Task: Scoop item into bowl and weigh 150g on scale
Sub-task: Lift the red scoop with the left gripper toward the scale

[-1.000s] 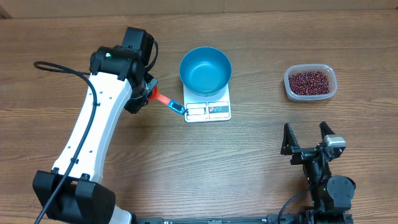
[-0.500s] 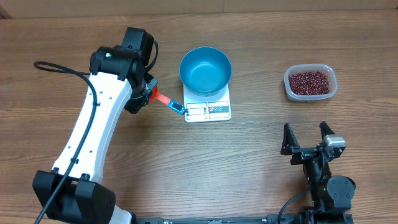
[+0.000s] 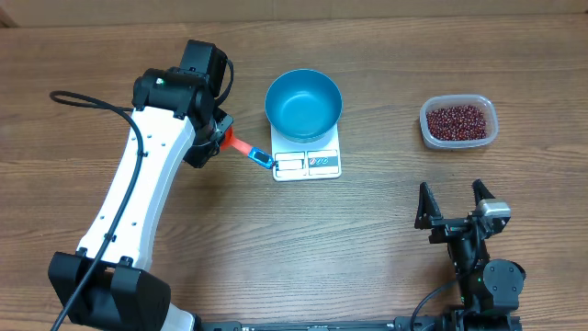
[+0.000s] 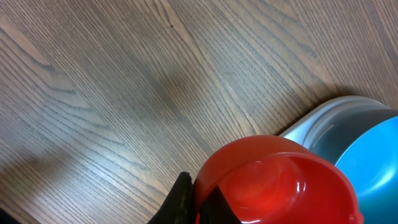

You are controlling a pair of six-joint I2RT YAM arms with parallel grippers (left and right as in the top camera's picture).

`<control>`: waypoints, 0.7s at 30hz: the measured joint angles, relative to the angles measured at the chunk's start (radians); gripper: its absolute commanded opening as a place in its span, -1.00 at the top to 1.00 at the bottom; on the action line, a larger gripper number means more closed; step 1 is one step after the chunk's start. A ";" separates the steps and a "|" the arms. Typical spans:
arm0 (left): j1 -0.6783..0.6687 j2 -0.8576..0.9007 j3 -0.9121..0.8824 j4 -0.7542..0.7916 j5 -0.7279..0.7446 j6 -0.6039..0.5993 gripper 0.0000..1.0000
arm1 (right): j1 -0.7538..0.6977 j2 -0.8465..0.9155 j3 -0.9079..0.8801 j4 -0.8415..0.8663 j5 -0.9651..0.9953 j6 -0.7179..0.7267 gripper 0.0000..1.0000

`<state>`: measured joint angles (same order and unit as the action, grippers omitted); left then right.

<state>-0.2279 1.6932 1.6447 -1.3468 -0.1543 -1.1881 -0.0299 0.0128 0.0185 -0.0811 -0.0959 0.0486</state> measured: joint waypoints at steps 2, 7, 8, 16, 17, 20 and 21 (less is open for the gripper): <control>0.000 0.000 0.000 0.000 0.000 -0.007 0.92 | 0.000 0.000 0.000 0.000 0.000 0.000 -1.00; 0.000 0.000 0.000 0.000 0.000 -0.027 0.92 | 0.000 0.000 0.000 0.000 0.000 0.000 -1.00; 0.000 0.000 0.000 0.000 0.000 -0.038 0.92 | 0.000 0.000 0.000 0.000 0.000 0.000 -1.00; -0.051 0.000 0.000 0.007 0.009 -0.137 0.92 | 0.000 0.000 0.000 0.000 0.000 0.000 -1.00; -0.067 0.000 0.000 0.014 0.012 -0.149 0.92 | 0.000 0.000 0.000 0.000 0.000 0.000 -1.00; -0.109 0.000 0.000 0.019 0.016 -0.194 0.91 | 0.000 0.000 0.000 0.000 0.000 0.000 -1.00; -0.125 0.000 0.000 0.019 0.017 -0.218 0.92 | 0.000 0.000 0.000 0.000 0.000 0.000 -1.00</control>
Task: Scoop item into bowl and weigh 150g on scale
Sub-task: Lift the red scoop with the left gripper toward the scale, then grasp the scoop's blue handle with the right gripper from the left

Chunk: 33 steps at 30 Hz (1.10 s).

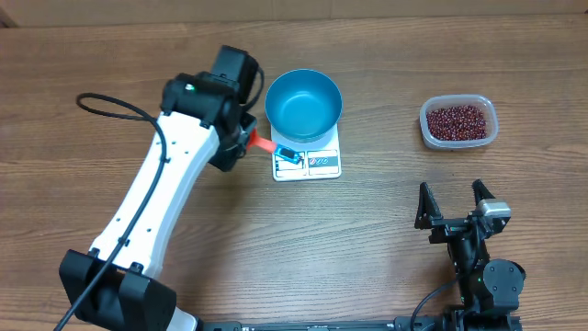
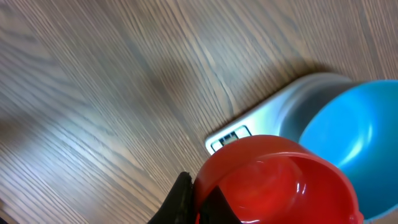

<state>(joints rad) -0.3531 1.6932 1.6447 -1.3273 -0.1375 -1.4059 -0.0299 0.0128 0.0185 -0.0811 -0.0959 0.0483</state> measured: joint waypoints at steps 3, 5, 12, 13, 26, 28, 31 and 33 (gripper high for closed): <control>-0.031 0.000 0.000 0.010 0.004 -0.066 0.92 | 0.000 0.000 0.000 0.000 0.000 0.000 -1.00; -0.045 0.000 0.000 0.022 0.006 -0.102 0.91 | 0.000 0.000 0.000 0.001 0.000 0.000 -1.00; -0.073 0.000 0.000 0.069 0.025 -0.197 0.92 | 0.000 0.000 0.000 0.012 -0.001 0.051 -1.00; -0.073 0.000 0.000 0.072 0.027 -0.201 0.92 | 0.000 0.000 0.000 0.011 -0.003 0.094 -1.00; -0.073 0.000 0.002 0.102 0.033 -0.219 0.92 | -0.032 0.159 0.305 -0.353 -0.085 0.372 -1.00; -0.073 0.000 0.002 0.102 0.034 -0.219 0.92 | -0.050 0.292 0.440 -0.423 -0.101 0.377 -1.00; -0.073 0.000 0.002 0.105 0.037 -0.220 0.92 | -0.056 0.492 0.607 -0.485 -0.166 0.382 -1.00; -0.073 0.000 0.003 0.105 0.039 -0.224 0.92 | -0.056 0.622 0.697 -0.483 -0.260 0.385 -1.00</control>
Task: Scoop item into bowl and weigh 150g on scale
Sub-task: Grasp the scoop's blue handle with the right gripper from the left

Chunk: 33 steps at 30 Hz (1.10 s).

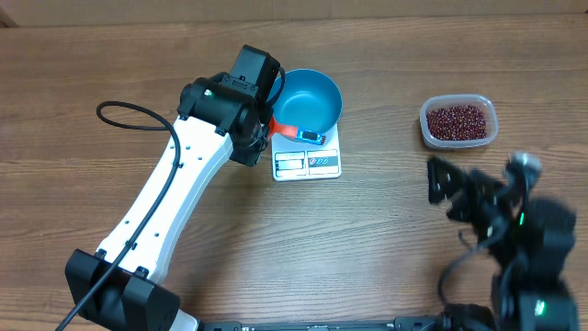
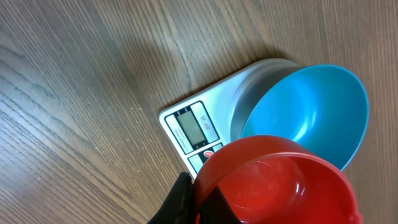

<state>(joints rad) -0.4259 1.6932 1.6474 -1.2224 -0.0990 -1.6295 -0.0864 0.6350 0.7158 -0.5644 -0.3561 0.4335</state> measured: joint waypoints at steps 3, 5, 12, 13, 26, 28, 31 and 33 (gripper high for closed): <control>0.000 0.000 0.000 0.001 0.010 -0.008 0.92 | 0.000 0.187 0.096 0.052 -0.204 0.006 -1.00; 0.000 0.000 0.000 0.002 0.021 -0.019 0.92 | 0.000 0.296 0.117 0.134 -0.367 0.012 -1.00; 0.000 0.000 0.001 0.005 0.071 -0.083 0.92 | 0.021 0.609 0.120 0.336 -0.784 0.094 -1.00; 0.000 0.000 0.001 0.005 0.081 -0.094 0.92 | 0.031 0.638 0.120 0.352 -0.806 0.105 -1.00; -0.073 0.000 0.001 0.043 0.115 -0.134 0.92 | 0.203 0.727 0.120 0.544 -0.830 0.258 -0.92; -0.085 0.000 0.001 0.044 0.114 -0.134 0.92 | 0.209 0.727 0.120 0.544 -0.823 0.269 -0.88; -0.098 0.000 0.001 0.046 0.114 -0.134 0.91 | 0.209 0.727 0.120 0.544 -0.810 0.277 -0.78; -0.109 0.000 0.001 0.046 0.111 -0.134 0.92 | 0.209 0.727 0.120 0.544 -0.802 0.281 -0.73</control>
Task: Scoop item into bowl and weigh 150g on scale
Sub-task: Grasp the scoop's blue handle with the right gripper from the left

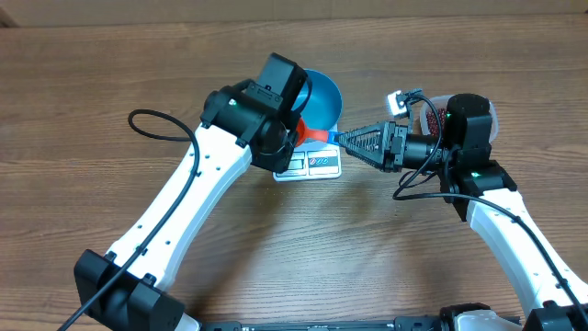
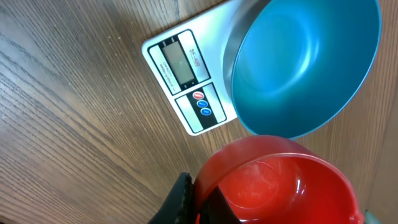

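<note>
A blue bowl [image 1: 322, 92] stands on the small white scale [image 1: 312, 165] at mid table. In the left wrist view the bowl [image 2: 305, 62] is empty and the scale display [image 2: 180, 62] lies to its left. My left gripper [image 1: 296, 136] is shut on the red scoop [image 1: 314, 136], whose empty cup [image 2: 280, 180] hangs just off the bowl's near rim. My right gripper [image 1: 354, 140] reaches in from the right, its fingertips at the scoop's blue handle end [image 1: 335, 138]; its jaw state is unclear. The tub of red beans [image 1: 428, 110] is mostly hidden behind the right wrist.
The left arm [image 1: 184, 202] slants across the left half of the table, a black cable [image 1: 147, 119] looping beside it. The right arm [image 1: 505, 221] runs from the front right corner to the scale. Bare wood lies in front of the scale.
My left gripper has carried the scoop further right, past the bowl's front rim. The right arm, then raised at the table's right side, now stretches left with its fingers at the scoop's handle end.
First my left gripper held the empty scoop left of the scale while the right arm rested open at the front right. The scoop then stood over the scale's corner, later at the bowl's edge as the right arm rose. Both grippers now meet at the scoop beside the bowl.
</note>
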You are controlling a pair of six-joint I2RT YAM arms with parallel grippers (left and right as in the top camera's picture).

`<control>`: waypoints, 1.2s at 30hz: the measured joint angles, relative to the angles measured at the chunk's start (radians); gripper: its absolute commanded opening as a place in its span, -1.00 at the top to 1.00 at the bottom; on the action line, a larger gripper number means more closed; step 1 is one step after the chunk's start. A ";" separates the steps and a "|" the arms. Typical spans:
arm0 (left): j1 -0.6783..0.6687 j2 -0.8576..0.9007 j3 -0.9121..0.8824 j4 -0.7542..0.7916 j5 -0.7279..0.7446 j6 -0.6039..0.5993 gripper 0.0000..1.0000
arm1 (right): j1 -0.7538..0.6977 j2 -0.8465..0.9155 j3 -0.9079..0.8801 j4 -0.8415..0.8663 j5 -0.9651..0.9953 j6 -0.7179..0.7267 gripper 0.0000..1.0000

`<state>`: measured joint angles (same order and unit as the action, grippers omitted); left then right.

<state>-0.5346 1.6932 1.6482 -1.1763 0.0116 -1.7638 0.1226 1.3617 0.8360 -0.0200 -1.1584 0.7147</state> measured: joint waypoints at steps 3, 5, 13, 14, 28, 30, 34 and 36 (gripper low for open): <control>-0.018 0.000 0.000 0.000 -0.001 0.000 0.92 | 0.000 0.000 0.000 0.000 0.007 0.002 -0.71; -0.032 0.000 0.000 0.001 -0.001 0.000 0.92 | 0.000 0.000 0.000 0.000 0.010 0.002 -0.63; -0.066 0.000 0.000 0.004 -0.035 0.000 0.91 | 0.000 0.000 0.000 0.001 0.014 0.005 0.56; -0.066 0.000 0.000 0.006 -0.038 0.000 0.92 | 0.000 0.000 0.000 -0.001 0.018 0.008 0.65; -0.066 0.000 0.002 0.014 -0.048 -0.012 -0.55 | 0.000 0.000 0.000 -0.035 0.060 0.003 0.93; -0.066 0.000 0.002 0.014 -0.054 -0.009 -0.95 | 0.000 0.000 0.000 -0.037 0.063 0.003 0.93; -0.066 0.000 0.002 0.004 -0.095 0.030 -0.99 | 0.000 0.000 0.000 -0.044 0.065 -0.015 0.93; -0.064 0.000 0.002 -0.007 -0.111 0.052 -0.99 | 0.000 0.000 0.000 -0.060 0.071 -0.029 0.93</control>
<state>-0.5983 1.6932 1.6501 -1.1835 -0.0998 -1.7119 0.1223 1.3617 0.8360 -0.0795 -1.0874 0.6861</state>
